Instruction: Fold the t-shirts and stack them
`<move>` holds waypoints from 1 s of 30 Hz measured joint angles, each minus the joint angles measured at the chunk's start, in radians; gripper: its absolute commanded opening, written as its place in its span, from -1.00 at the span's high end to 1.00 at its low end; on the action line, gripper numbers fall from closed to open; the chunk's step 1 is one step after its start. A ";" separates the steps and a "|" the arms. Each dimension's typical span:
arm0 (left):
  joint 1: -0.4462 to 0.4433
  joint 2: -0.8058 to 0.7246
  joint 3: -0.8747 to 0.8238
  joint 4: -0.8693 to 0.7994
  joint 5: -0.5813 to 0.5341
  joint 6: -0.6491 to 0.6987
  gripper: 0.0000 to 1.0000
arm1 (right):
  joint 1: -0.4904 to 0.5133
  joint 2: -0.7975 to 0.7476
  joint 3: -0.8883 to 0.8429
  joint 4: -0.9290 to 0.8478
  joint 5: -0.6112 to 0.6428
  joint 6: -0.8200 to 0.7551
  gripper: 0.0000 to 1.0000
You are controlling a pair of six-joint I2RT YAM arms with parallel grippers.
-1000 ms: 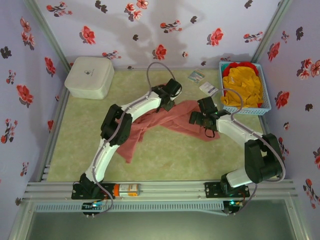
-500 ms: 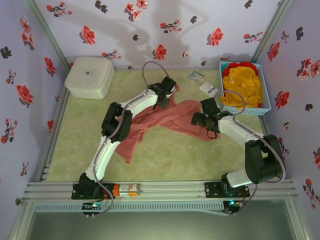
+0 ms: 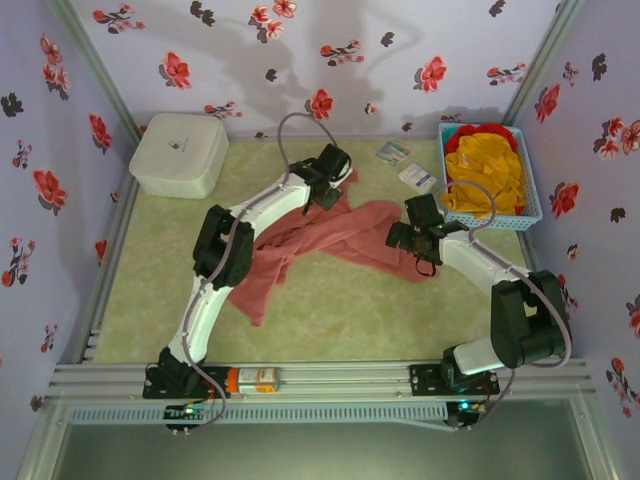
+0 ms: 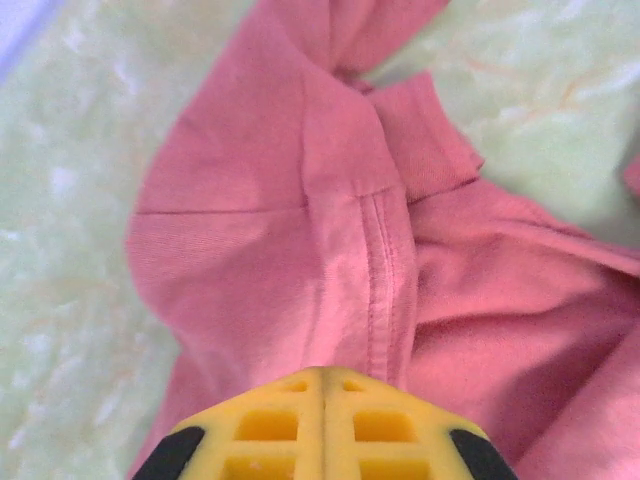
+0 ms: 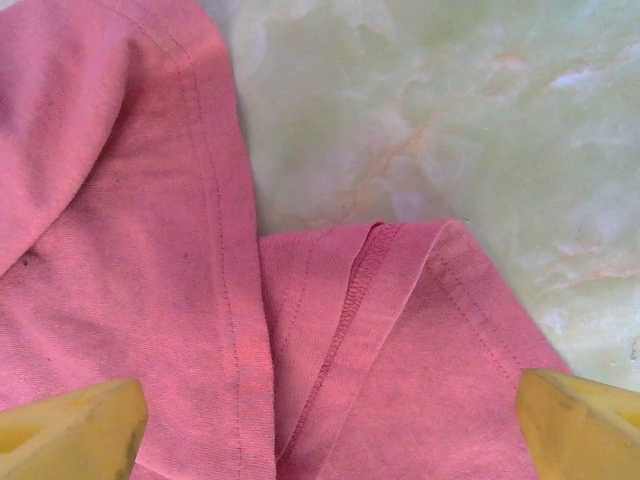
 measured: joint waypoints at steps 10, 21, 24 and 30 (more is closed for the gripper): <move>-0.002 0.061 0.082 -0.031 0.047 0.008 0.07 | -0.006 0.000 0.005 0.004 -0.009 0.001 -0.90; 0.009 0.148 0.087 -0.046 0.060 0.003 0.19 | -0.028 -0.018 -0.007 0.003 -0.009 0.000 -0.90; 0.015 0.150 0.089 -0.045 0.060 0.001 0.33 | -0.032 -0.018 -0.015 0.003 -0.010 -0.001 -0.90; 0.034 0.167 0.105 -0.046 0.061 -0.020 0.67 | -0.035 -0.019 -0.019 0.003 -0.010 -0.001 -0.90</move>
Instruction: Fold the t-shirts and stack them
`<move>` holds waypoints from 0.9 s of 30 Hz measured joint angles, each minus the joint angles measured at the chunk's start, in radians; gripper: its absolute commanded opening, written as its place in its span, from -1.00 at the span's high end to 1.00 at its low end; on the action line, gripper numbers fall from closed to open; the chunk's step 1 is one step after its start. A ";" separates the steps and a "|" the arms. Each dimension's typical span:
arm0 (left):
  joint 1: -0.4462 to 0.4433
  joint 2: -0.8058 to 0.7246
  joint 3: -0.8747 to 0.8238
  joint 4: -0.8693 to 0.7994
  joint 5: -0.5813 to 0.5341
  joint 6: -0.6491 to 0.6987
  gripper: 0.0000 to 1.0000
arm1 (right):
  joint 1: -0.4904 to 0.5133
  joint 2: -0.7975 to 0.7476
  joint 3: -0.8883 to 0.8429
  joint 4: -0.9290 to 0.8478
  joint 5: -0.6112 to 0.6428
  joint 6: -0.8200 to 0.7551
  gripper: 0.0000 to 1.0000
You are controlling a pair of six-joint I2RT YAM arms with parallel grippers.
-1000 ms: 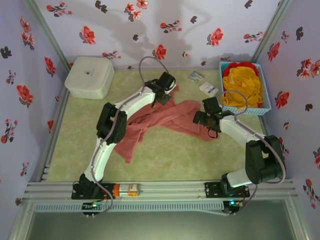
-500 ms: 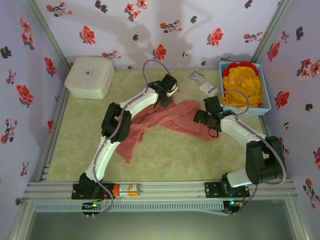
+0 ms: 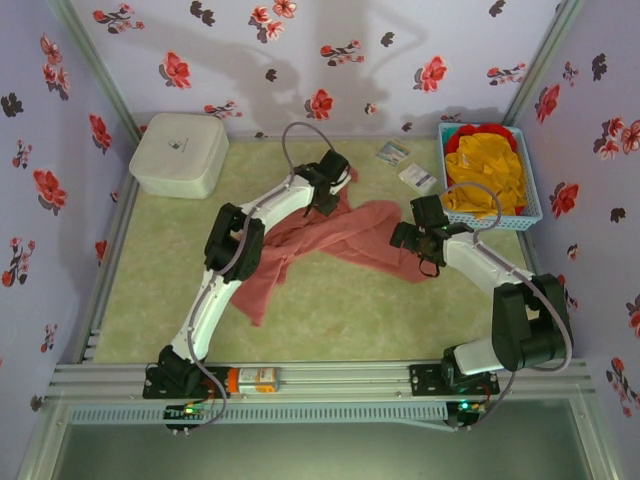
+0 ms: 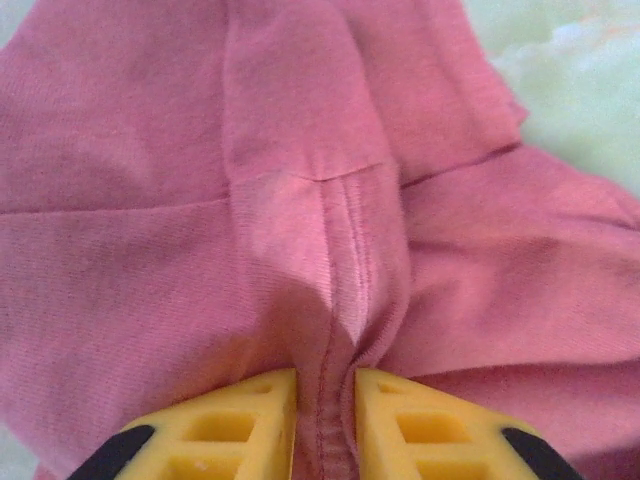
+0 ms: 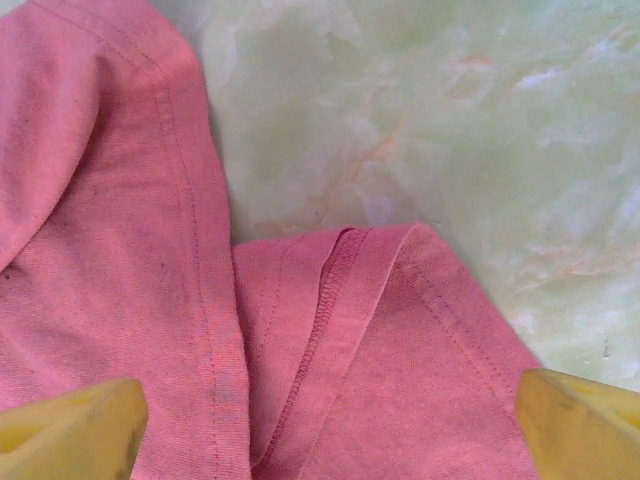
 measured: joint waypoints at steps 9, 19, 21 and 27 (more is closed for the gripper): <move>0.010 0.000 0.016 -0.004 0.001 0.004 1.00 | -0.002 -0.002 0.000 0.000 -0.003 0.000 -0.90; -0.024 -0.243 -0.217 0.002 -0.004 0.006 1.00 | -0.010 -0.013 0.000 0.000 -0.002 0.001 -0.90; -0.049 -0.365 -0.306 0.014 -0.015 0.006 1.00 | -0.011 -0.013 0.000 0.000 -0.003 0.006 -0.90; -0.161 -0.755 -0.584 0.064 -0.056 0.001 1.00 | -0.018 -0.013 0.000 0.001 -0.002 0.019 -0.89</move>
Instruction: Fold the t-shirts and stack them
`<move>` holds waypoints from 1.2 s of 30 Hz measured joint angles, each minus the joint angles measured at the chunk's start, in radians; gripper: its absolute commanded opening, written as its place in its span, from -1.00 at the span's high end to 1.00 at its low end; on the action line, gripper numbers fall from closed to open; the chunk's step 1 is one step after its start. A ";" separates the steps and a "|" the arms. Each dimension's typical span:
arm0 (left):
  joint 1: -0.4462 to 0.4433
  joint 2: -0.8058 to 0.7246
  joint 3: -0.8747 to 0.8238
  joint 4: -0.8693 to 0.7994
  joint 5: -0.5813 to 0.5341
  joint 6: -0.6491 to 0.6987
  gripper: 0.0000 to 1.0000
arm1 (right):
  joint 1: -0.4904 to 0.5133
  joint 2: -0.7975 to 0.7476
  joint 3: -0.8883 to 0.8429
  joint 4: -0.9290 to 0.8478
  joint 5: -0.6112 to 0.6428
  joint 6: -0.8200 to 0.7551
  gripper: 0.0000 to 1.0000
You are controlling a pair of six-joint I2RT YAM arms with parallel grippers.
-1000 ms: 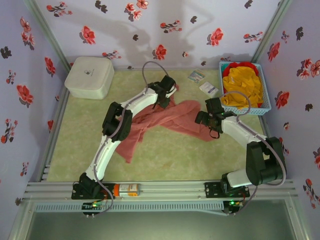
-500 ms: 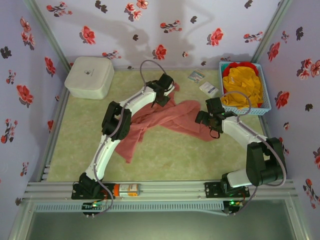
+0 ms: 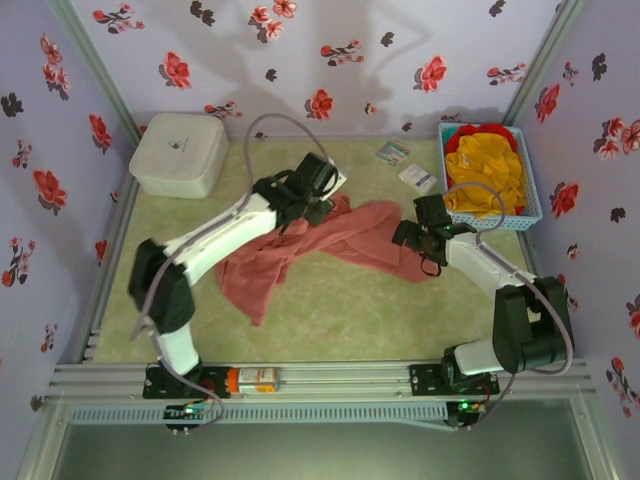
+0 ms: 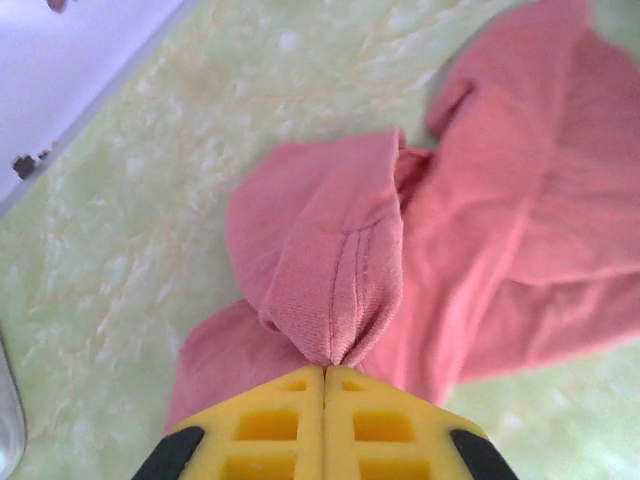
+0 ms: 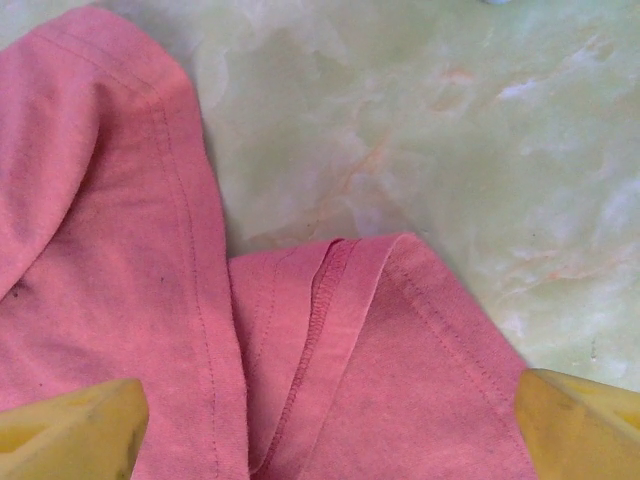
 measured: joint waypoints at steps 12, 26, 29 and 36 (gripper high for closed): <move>-0.212 -0.479 -0.510 -0.058 -0.028 -0.206 0.42 | -0.019 0.064 0.005 0.023 0.001 0.023 -0.87; -0.122 -0.206 -0.464 -0.073 -0.076 -0.414 -0.15 | -0.019 0.307 0.316 0.027 -0.091 -0.005 -0.75; -0.109 -0.142 -0.375 -0.029 -0.059 -0.408 -0.20 | -0.019 0.397 0.389 0.032 -0.111 -0.005 -0.61; -0.108 0.064 -0.228 0.064 0.018 -0.405 -0.37 | -0.019 0.541 0.465 0.032 -0.156 0.002 -0.13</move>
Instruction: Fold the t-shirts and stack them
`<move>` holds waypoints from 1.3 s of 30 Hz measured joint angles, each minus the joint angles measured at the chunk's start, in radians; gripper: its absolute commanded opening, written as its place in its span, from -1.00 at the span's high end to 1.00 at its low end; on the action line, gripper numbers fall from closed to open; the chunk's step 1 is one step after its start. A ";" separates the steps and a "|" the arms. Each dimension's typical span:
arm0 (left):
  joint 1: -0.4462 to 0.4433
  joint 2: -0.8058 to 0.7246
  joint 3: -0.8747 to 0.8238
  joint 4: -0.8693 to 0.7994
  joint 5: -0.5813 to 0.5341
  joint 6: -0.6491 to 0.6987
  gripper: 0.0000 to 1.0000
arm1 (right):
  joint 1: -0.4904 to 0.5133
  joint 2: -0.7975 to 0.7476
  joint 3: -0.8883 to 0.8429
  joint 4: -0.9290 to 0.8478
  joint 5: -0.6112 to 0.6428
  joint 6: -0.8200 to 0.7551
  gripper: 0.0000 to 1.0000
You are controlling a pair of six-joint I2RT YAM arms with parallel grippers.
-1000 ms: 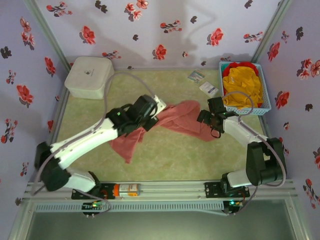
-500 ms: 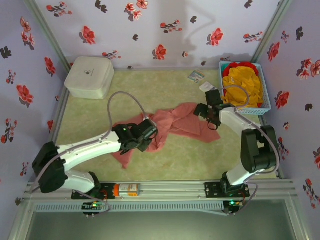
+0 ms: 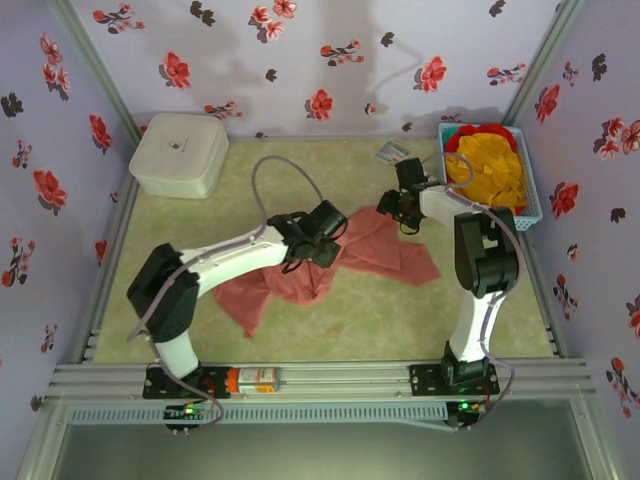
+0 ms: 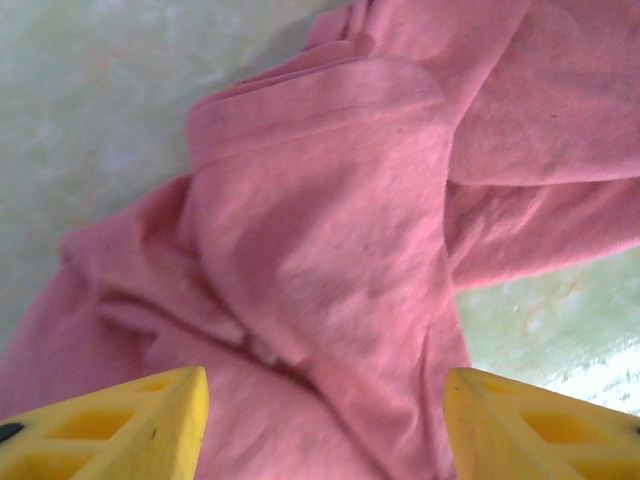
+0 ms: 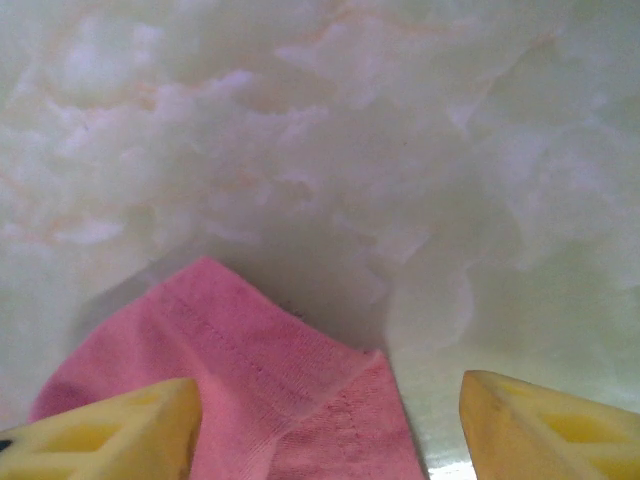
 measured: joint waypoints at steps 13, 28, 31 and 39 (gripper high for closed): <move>0.006 0.211 0.086 0.081 0.037 -0.020 0.03 | 0.000 -0.073 -0.029 0.019 -0.035 -0.031 1.00; 0.129 0.129 0.035 0.062 0.024 0.037 1.00 | 0.079 -0.661 -0.270 -0.104 -0.017 -0.122 1.00; 0.141 0.063 0.016 0.047 0.017 0.051 1.00 | 0.120 -0.768 -0.323 -0.156 -0.013 -0.116 1.00; 0.161 -0.016 -0.027 0.028 0.016 0.069 0.85 | 0.261 -0.916 -0.463 -0.307 -0.001 0.005 0.99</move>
